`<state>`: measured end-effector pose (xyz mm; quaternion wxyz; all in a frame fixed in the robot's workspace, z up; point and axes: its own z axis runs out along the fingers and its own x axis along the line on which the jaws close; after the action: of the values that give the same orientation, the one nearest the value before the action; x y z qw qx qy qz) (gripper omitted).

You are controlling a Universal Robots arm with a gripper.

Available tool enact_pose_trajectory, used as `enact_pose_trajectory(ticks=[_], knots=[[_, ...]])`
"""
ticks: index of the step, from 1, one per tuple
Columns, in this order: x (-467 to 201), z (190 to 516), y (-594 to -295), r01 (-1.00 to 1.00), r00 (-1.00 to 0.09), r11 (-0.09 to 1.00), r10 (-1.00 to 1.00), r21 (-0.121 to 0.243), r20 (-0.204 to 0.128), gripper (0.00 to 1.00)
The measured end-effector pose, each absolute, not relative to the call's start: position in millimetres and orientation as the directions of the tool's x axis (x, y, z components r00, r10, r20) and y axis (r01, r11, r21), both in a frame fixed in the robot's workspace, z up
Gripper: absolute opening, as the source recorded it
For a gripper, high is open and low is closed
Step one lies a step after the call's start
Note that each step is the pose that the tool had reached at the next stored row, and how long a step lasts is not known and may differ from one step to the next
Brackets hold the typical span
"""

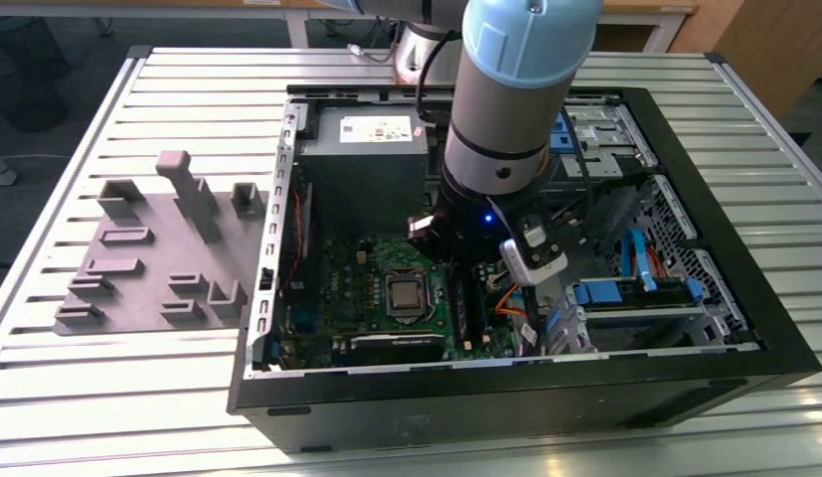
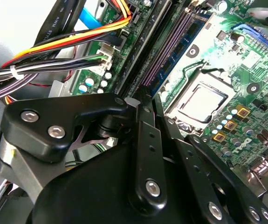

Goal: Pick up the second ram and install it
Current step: 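Insert the second ram into the second slot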

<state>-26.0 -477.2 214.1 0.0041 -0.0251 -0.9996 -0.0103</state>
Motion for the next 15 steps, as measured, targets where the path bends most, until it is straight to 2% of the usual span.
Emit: enact_pose_trajectory(ticks=[15], knots=[[-25.6,213.0,-477.3,0.047,-0.999,0.999,0.047,0.022,0.009,0.14]])
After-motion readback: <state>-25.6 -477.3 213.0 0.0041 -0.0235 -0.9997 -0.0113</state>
